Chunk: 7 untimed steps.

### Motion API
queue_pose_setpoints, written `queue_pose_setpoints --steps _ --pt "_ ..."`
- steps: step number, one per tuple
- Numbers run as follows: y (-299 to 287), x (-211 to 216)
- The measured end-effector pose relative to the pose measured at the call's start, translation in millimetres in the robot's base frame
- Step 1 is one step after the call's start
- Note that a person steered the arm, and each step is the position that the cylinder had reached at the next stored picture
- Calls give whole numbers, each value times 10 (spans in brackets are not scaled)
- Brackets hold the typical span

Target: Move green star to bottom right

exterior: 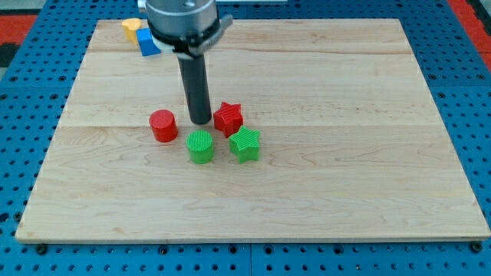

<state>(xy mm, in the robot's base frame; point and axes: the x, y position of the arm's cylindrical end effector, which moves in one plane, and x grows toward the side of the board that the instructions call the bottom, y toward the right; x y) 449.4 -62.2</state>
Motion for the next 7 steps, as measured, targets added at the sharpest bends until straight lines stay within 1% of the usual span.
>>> queue_pose_setpoints --steps 1,2,3,4,5,6,7 --pt "881 286" --pt "1149 662" --pt "832 672" --pt "1450 957" --pt "2391 1093" --pt "1383 1106" --pt "1396 1675"
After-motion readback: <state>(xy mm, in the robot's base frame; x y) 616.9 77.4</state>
